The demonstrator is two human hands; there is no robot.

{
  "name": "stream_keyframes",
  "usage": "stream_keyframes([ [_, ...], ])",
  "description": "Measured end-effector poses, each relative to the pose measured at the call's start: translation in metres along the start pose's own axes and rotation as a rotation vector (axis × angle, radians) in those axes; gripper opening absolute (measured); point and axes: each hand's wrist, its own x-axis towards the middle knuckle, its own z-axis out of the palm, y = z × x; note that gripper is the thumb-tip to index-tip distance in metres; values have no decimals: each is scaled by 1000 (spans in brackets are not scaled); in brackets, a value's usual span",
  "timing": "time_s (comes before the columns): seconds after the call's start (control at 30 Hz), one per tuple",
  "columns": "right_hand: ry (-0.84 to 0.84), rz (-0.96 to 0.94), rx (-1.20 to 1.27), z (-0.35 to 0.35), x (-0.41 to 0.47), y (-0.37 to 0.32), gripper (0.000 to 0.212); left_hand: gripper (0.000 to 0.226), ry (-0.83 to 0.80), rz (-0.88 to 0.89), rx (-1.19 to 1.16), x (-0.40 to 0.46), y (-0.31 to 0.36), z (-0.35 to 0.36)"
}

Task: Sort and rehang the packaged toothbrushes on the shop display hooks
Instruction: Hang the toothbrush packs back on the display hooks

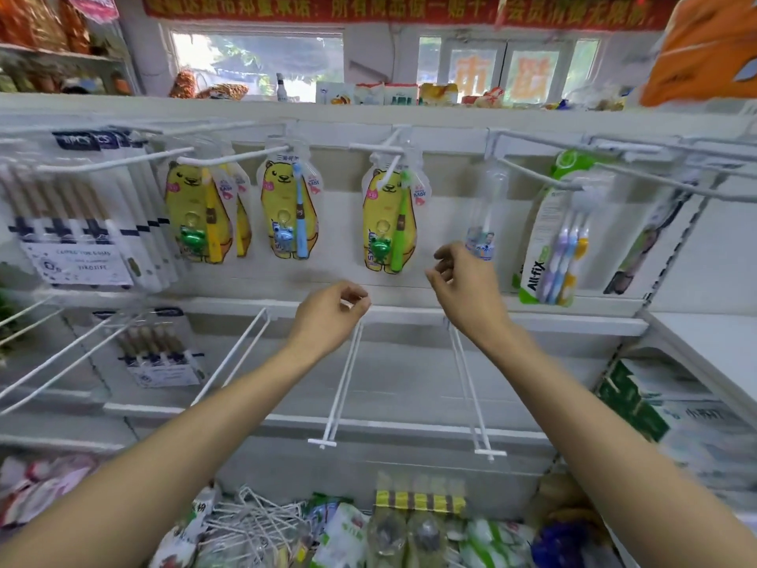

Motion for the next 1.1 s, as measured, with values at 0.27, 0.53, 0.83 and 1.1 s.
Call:
stream_keyframes([
  [0.27, -114, -86, -322, -57, -98, -10, 38, 46, 49, 382, 416, -73, 43, -28],
  [0.53, -120, -74, -576, -115, -203, -27, 47, 59, 35, 665, 519, -148, 84, -11],
  [0.83, -42, 128, -683, -215, -298, 3, 49, 57, -97, 847, 420, -211, 161, 58],
  [1.1, -5, 262, -740, -321, -366, 80, 51, 60, -205, 915, 335, -258, 265, 158],
])
